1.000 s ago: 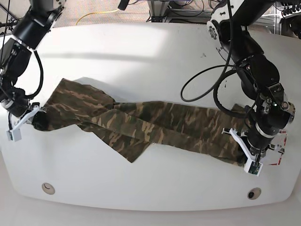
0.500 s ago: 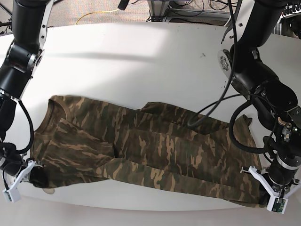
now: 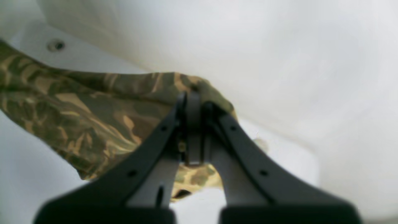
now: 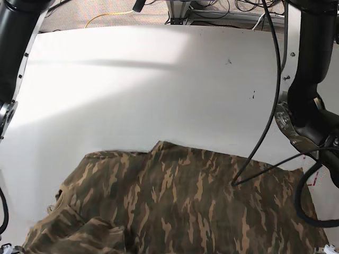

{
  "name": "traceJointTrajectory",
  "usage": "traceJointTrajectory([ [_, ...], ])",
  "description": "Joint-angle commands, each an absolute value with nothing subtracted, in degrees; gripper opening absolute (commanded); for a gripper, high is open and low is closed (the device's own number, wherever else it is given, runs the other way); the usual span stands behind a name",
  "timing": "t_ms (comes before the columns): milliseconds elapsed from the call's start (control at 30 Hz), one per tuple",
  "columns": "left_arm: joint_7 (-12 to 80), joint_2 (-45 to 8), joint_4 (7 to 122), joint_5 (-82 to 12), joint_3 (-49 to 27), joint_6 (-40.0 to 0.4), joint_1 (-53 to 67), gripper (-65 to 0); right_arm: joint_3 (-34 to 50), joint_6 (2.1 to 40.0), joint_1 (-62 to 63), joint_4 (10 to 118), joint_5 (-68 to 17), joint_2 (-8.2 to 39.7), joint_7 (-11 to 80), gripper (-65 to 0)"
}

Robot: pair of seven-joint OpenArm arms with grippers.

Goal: Fold the T-shirt properly
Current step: 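Lift the shirt edge with both grippers and pull them apart, then lay the shirt down and drag it flat with both grippers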

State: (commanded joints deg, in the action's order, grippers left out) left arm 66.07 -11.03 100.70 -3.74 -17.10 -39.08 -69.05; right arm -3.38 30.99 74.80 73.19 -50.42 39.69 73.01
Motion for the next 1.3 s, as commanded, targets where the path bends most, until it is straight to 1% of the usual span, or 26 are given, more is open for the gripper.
traceJointTrajectory([
  [100,66.1,-11.0,99.3,-3.7,-17.1,-39.2,-70.5,-65.0,-6.0,31.5,74.8,73.3,-50.4,40.0,74.4,-65.0],
  [167,66.1,-10.9,99.4,-3.7,-17.1,-39.2,-70.2,-65.0,-5.8,31.5,74.8,73.3,-50.4,40.0,75.1,-65.0],
  [267,66.1,-10.8,100.3,-3.7,-17.1,-39.8,-66.7,-65.0,-5.8,31.5,74.8,73.3,-50.5,40.0,75.2,-65.0],
  [367,66.2,-10.6,103.0,-3.7,-17.1,-40.0,-62.5,-65.0,-2.0,31.5,74.5,73.4,-50.5,40.1,75.3,-65.0],
  [433,66.2,-10.6,104.3,-3.7,-17.0,-40.0,-59.0,-65.0,0.7,31.5,69.8,73.4,-50.5,40.1,75.3,-65.0],
  [567,66.3,-10.6,106.9,-3.7,-16.7,-40.0,-52.4,-65.0,4.6,31.5,61.5,76.6,-50.5,41.3,75.4,-65.0],
  [667,66.2,-10.5,107.3,-3.8,-16.7,-40.0,-47.0,-65.0,8.3,31.5,53.8,78.7,-50.5,41.1,75.4,-65.0],
  [767,66.2,-8.9,107.6,-3.8,-16.7,-40.0,-41.3,-65.0,12.1,31.5,46.7,81.0,-51.4,39.3,75.4,-65.0],
  [833,66.0,-8.5,109.1,-3.8,-16.7,-40.0,-37.1,-65.0,15.2,31.5,40.5,82.9,-52.8,39.0,75.4,-65.0],
  [933,66.0,-8.2,110.3,-3.8,-16.7,-40.0,-32.1,-65.0,17.7,31.5,34.3,84.6,-53.5,38.7,75.3,-65.0],
  [1067,65.9,-8.0,111.0,-3.8,-16.7,-40.0,-25.3,-65.0,21.0,31.5,26.2,87.4,-53.5,35.8,75.3,-65.0],
  [1200,65.9,-7.2,114.1,-3.8,-16.8,-40.0,-17.8,-65.0,24.7,31.5,18.5,89.5,-53.5,35.5,75.3,-65.0],
  [1300,65.9,-7.1,114.8,-3.8,-16.8,-40.0,-12.0,-65.0,27.8,31.5,13.2,91.5,-53.5,33.7,75.3,-65.0],
])
